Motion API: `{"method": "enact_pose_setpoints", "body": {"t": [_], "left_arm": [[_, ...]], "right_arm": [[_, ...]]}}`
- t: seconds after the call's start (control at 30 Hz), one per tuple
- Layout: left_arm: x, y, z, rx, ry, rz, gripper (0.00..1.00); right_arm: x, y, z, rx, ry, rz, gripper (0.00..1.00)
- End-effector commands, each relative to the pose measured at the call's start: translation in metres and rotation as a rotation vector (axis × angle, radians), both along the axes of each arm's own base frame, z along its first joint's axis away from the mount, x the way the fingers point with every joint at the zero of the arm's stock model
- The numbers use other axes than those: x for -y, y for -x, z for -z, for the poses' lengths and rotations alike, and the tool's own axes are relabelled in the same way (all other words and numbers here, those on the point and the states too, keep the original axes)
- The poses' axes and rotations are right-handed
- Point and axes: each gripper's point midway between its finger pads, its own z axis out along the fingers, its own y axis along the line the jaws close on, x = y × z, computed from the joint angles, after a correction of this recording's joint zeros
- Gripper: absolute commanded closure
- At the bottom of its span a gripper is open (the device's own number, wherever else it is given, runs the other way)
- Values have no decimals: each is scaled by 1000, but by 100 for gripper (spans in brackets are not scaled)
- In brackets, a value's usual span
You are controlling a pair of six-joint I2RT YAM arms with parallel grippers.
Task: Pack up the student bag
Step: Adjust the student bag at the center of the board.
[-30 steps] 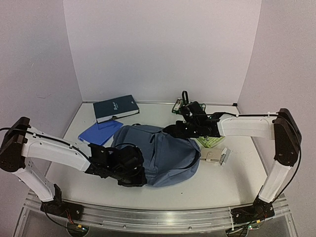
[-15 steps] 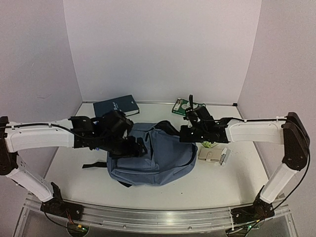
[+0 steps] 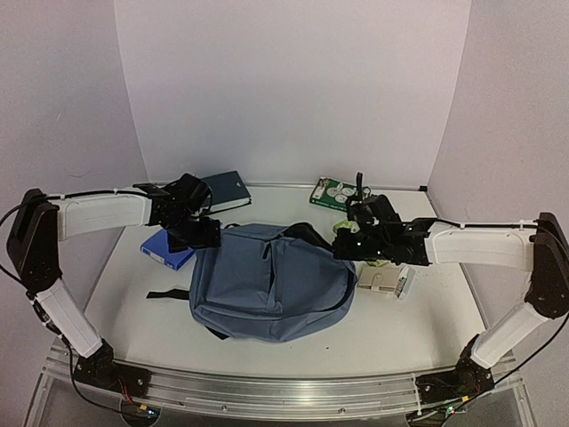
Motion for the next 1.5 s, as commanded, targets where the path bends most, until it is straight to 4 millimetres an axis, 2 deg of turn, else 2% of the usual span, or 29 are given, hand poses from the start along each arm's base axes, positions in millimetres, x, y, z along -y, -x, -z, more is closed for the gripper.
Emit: {"method": "enact_pose_setpoints", "body": {"t": [0.0, 0.1, 0.17, 0.23, 0.33, 0.43, 0.5, 0.6, 0.7, 0.8, 0.93, 1.0, 1.07, 1.17, 1.27, 1.3, 1.37, 1.47], "left_arm": [[3, -29, -7, 47, -44, 29, 9], [-2, -41, 10, 21, -65, 7, 15], [-4, -47, 21, 16, -74, -6, 28], [-8, -53, 26, 42, -74, -37, 51], [-10, -55, 30, 77, -12, -61, 79], [0, -52, 25, 105, 81, -36, 96], [2, -46, 23, 102, 113, -31, 100], [-3, -26, 28, 56, 132, -34, 100], [-8, 9, 33, -22, 160, -38, 100], [-2, 56, 37, -132, 196, 2, 100], [-1, 121, 54, -284, 153, 25, 100], [7, 150, 56, -336, 172, 33, 96], [15, 171, 53, -362, 217, 40, 85], [18, 184, 37, -341, 242, 45, 49], [14, 168, 2, -220, 232, 53, 20], [15, 156, -13, -149, 216, 74, 15], [19, 129, -49, 2, 176, 120, 6], [35, 86, -80, 157, 103, 227, 2]], "right_arm": [[-1, 2, -13, 25, -45, 7, 100], [0, 3, -11, 21, -42, 8, 100], [0, 3, -14, 27, -45, 7, 100], [1, 3, -18, 37, -48, 7, 100], [4, 3, -23, 50, -48, 15, 100], [7, 2, -23, 52, -39, 30, 100], [6, 0, -20, 46, -37, 36, 100], [0, -7, -17, 43, -26, 35, 100], [-7, -21, -19, 55, -14, 30, 100], [-17, -38, -28, 82, -8, 22, 100], [-38, -59, -39, 116, -15, -11, 100], [-50, -66, -44, 126, -27, -39, 100], [-60, -69, -45, 127, -40, -67, 100], [-73, -68, -46, 125, -64, -119, 100], [-83, -61, -47, 122, -84, -172, 100], [-84, -60, -47, 120, -85, -178, 100], [-85, -57, -46, 116, -90, -186, 100], [-83, -54, -44, 112, -96, -186, 100]]}}
